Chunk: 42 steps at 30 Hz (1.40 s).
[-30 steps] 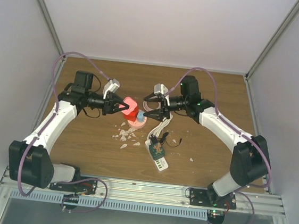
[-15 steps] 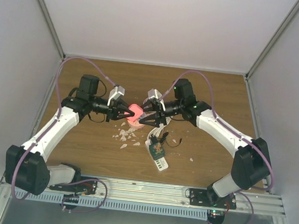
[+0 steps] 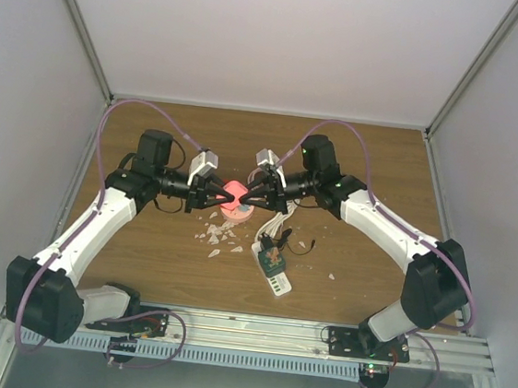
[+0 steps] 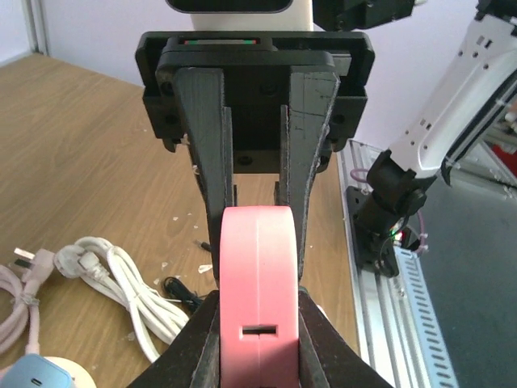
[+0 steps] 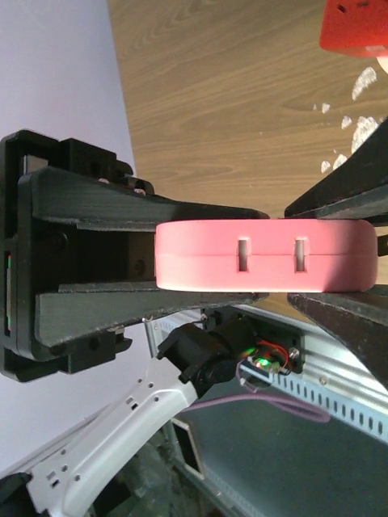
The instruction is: Pull the plug off the socket
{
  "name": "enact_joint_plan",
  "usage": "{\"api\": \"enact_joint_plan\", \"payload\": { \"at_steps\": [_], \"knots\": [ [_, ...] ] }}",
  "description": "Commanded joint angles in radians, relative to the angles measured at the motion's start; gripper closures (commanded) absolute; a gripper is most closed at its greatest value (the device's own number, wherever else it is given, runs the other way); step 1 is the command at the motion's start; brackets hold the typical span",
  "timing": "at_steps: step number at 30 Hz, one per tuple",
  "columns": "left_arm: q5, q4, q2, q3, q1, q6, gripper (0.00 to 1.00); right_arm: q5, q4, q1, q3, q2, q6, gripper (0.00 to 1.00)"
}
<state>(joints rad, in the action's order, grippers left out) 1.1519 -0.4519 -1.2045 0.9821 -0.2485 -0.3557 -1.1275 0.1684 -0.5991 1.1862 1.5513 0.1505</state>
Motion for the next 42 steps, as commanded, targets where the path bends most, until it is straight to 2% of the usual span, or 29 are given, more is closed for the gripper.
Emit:
{"api": "enact_joint_plan", "payload": {
  "at_steps": [1, 3, 7, 10, 13, 21, 28, 34, 35, 36, 38, 40, 42],
  "knots": [
    [-0.030, 0.026, 0.017, 0.000, -0.005, -0.015, 0.87, -0.022, -0.017, -0.007, 0.016, -0.017, -0.020, 0.92],
    [-0.048, -0.011, 0.010, 0.022, -0.004, -0.019, 0.80, -0.023, -0.011, -0.006, 0.015, -0.018, -0.017, 0.95],
    [-0.008, -0.130, -0.028, 0.088, 0.026, -0.068, 0.56, -0.010, 0.001, -0.003, 0.004, -0.032, -0.001, 0.99],
    [-0.011, -0.135, -0.024, 0.090, 0.036, -0.059, 0.52, 0.000, -0.001, -0.003, -0.007, -0.041, 0.004, 1.00],
    [-0.020, -0.137, -0.019, 0.084, 0.042, -0.055, 0.53, 0.003, 0.004, 0.000, -0.011, -0.044, 0.007, 0.99],
    [-0.026, -0.163, -0.016, 0.081, 0.056, -0.071, 0.65, 0.009, 0.006, 0.006, -0.018, -0.049, 0.009, 0.99],
    [-0.022, -0.177, -0.011, 0.081, 0.067, -0.081, 0.66, 0.011, 0.007, 0.010, -0.026, -0.046, 0.009, 0.99],
    [-0.007, -0.169, -0.014, 0.082, 0.069, -0.076, 0.79, 0.007, -0.003, 0.010, -0.025, -0.043, 0.004, 0.99],
    [0.000, -0.168, -0.015, 0.082, 0.069, -0.077, 0.83, 0.007, -0.006, 0.010, -0.023, -0.043, 0.004, 0.94],
    [0.003, -0.161, -0.013, 0.081, 0.069, -0.072, 0.88, 0.010, -0.006, 0.010, -0.019, -0.043, 0.003, 0.83],
    [0.003, -0.132, 0.000, 0.071, 0.069, -0.051, 0.94, 0.031, -0.001, 0.011, -0.008, -0.043, 0.000, 0.43],
    [0.005, -0.095, 0.017, 0.060, 0.074, -0.025, 0.97, 0.060, 0.010, 0.019, 0.004, -0.046, 0.005, 0.30],
    [0.009, -0.057, 0.035, 0.052, 0.084, 0.009, 1.00, 0.086, 0.020, 0.034, 0.014, -0.051, 0.005, 0.26]
  ]
}}
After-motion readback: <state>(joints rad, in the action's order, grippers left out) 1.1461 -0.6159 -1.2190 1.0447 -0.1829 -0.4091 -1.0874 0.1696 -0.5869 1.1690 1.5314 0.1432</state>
